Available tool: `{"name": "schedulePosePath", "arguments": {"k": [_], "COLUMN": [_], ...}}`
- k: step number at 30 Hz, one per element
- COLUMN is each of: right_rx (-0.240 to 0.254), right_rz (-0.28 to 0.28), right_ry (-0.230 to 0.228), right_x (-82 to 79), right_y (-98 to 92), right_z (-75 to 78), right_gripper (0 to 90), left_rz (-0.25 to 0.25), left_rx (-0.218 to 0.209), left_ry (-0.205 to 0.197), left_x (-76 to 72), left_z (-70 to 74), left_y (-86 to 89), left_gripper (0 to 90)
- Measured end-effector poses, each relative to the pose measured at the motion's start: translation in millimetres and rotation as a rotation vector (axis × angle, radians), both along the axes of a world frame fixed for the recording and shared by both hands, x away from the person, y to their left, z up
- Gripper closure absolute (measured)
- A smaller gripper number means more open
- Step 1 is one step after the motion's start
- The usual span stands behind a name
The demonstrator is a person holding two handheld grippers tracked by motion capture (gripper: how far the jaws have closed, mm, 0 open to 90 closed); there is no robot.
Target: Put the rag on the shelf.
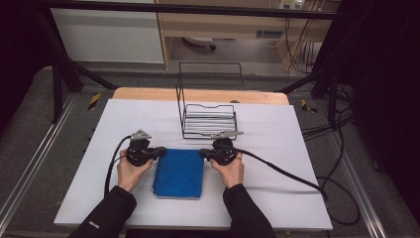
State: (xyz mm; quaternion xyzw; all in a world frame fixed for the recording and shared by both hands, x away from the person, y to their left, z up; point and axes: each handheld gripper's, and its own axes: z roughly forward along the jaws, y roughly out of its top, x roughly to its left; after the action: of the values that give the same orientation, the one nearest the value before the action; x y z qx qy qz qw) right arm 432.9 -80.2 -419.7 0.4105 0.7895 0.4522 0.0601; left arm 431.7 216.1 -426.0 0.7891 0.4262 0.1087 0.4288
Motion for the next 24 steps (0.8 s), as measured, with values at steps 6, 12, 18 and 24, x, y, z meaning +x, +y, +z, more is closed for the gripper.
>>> {"name": "schedulePosePath", "arguments": {"k": [6, 12, 18, 24], "right_rx": [0.03, 0.053, 0.082, 0.088], "right_rz": [0.005, 0.016, 0.03, 0.046], "right_ry": [-0.052, -0.098, -0.15, -0.184], "right_x": [-6.9, -11.9, -20.7, -24.3], "right_y": [-0.4, -2.6, -7.4, -11.6], "right_z": [6.2, 13.4, 24.9, 32.5], "right_gripper": [87.3, 87.2, 87.2, 87.1], "left_rz": [0.004, 0.01, 0.006, 0.004], "left_rx": [-0.031, -0.056, -0.078, -0.088], "left_ry": [-0.049, -0.089, -0.135, -0.162], "left_x": [-11.8, -20.0, -29.6, -36.8], "left_z": [10.1, 17.9, 29.3, 36.9], "left_y": [4.4, 6.2, 6.1, 3.7], "left_gripper": [84.6, 84.6, 84.6, 84.6]}}
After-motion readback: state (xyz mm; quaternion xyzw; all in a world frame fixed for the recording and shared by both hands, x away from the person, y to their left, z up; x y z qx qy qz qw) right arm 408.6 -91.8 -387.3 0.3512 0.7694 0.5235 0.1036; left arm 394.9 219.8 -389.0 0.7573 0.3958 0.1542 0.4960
